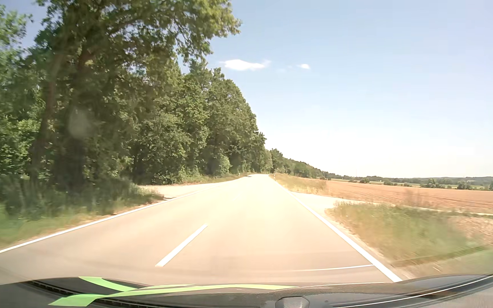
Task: Follow the waypoints while adhering to traffic rules and regulations
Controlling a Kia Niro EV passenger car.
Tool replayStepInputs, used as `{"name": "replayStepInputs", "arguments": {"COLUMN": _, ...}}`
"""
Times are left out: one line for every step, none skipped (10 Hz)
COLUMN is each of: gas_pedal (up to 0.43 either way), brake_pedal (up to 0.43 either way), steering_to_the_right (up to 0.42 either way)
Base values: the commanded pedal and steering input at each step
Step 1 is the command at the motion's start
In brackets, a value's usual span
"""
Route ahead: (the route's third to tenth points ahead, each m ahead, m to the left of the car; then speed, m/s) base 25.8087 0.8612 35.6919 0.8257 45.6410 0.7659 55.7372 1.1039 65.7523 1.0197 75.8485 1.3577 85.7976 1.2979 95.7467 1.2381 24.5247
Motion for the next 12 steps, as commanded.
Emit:
{"name": "replayStepInputs", "arguments": {"gas_pedal": 0.287, "brake_pedal": 0.0, "steering_to_the_right": -0.003}}
{"name": "replayStepInputs", "arguments": {"gas_pedal": 0.287, "brake_pedal": 0.0, "steering_to_the_right": -0.003}}
{"name": "replayStepInputs", "arguments": {"gas_pedal": 0.287, "brake_pedal": 0.0, "steering_to_the_right": -0.003}}
{"name": "replayStepInputs", "arguments": {"gas_pedal": 0.268, "brake_pedal": 0.0, "steering_to_the_right": -0.003}}
{"name": "replayStepInputs", "arguments": {"gas_pedal": 0.268, "brake_pedal": 0.0, "steering_to_the_right": -0.003}}
{"name": "replayStepInputs", "arguments": {"gas_pedal": 0.28, "brake_pedal": 0.0, "steering_to_the_right": -0.001}}
{"name": "replayStepInputs", "arguments": {"gas_pedal": 0.287, "brake_pedal": 0.0, "steering_to_the_right": 0.0}}
{"name": "replayStepInputs", "arguments": {"gas_pedal": 0.311, "brake_pedal": 0.0, "steering_to_the_right": 0.0}}
{"name": "replayStepInputs", "arguments": {"gas_pedal": 0.331, "brake_pedal": 0.0, "steering_to_the_right": 0.0}}
{"name": "replayStepInputs", "arguments": {"gas_pedal": 0.331, "brake_pedal": 0.0, "steering_to_the_right": 0.0}}
{"name": "replayStepInputs", "arguments": {"gas_pedal": 0.35, "brake_pedal": 0.0, "steering_to_the_right": 0.0}}
{"name": "replayStepInputs", "arguments": {"gas_pedal": 0.358, "brake_pedal": 0.0, "steering_to_the_right": -0.001}}
